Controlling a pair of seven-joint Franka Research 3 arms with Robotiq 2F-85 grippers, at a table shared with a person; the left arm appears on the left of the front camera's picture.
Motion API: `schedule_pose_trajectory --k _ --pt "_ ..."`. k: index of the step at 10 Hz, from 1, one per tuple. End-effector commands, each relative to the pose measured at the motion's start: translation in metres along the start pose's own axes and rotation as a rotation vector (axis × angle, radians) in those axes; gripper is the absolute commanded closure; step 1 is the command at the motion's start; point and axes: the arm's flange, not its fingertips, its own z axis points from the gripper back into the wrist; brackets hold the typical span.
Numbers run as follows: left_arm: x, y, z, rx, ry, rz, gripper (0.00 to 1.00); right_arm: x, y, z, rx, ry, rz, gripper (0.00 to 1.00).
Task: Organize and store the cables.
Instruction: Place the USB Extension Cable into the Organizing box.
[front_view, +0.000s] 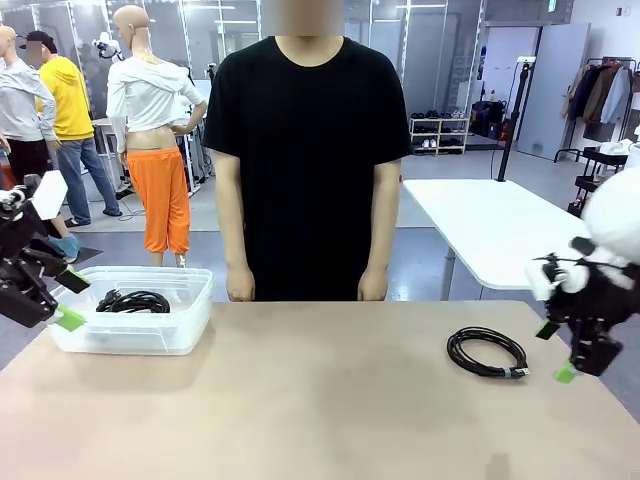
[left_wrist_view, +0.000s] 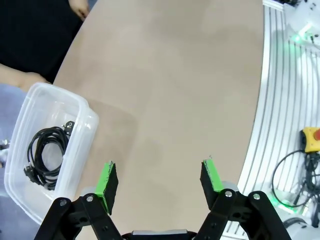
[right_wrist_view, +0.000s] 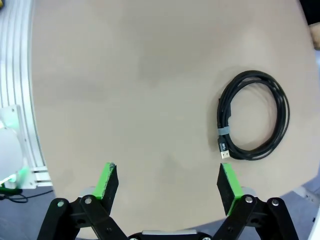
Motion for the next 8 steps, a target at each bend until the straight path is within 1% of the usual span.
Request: schedule_pose_trajectory --k 1,2,3,4,5,6,8 --pt "-0.038 -0.031 -0.020 -0.039 -0.024 0.003 0.15 0.007 -0.043 -0.026 0.049 0.081 -0.001 0.00" --pt "-0.044 -0.034 -0.021 -0.040 -0.020 0.008 0.15 0.012 -0.053 -0.042 0.054 0.117 0.008 0.00" --pt "-0.043 -0.034 -0.018 -0.033 -0.020 0.007 0.15 0.017 -0.061 -0.059 0.035 0.138 0.029 0.00" --pt "-0.038 -0.034 -0.017 -0.039 -0.031 -0.034 0.15 0.015 -0.067 -0.072 0.033 0.125 0.047 0.00" --pt "-0.020 0.006 0.002 -0.027 -0.022 0.021 0.15 0.011 -0.071 -0.084 0.034 0.120 0.042 0.00" --pt "-0.020 0.006 0.002 -0.027 -0.022 0.021 0.15 0.009 -0.074 -0.092 0.022 0.128 0.059 0.00" --pt "-0.020 0.006 0.002 -0.027 -0.022 0.021 0.15 0.002 -0.085 -0.107 0.040 0.135 0.090 0.00"
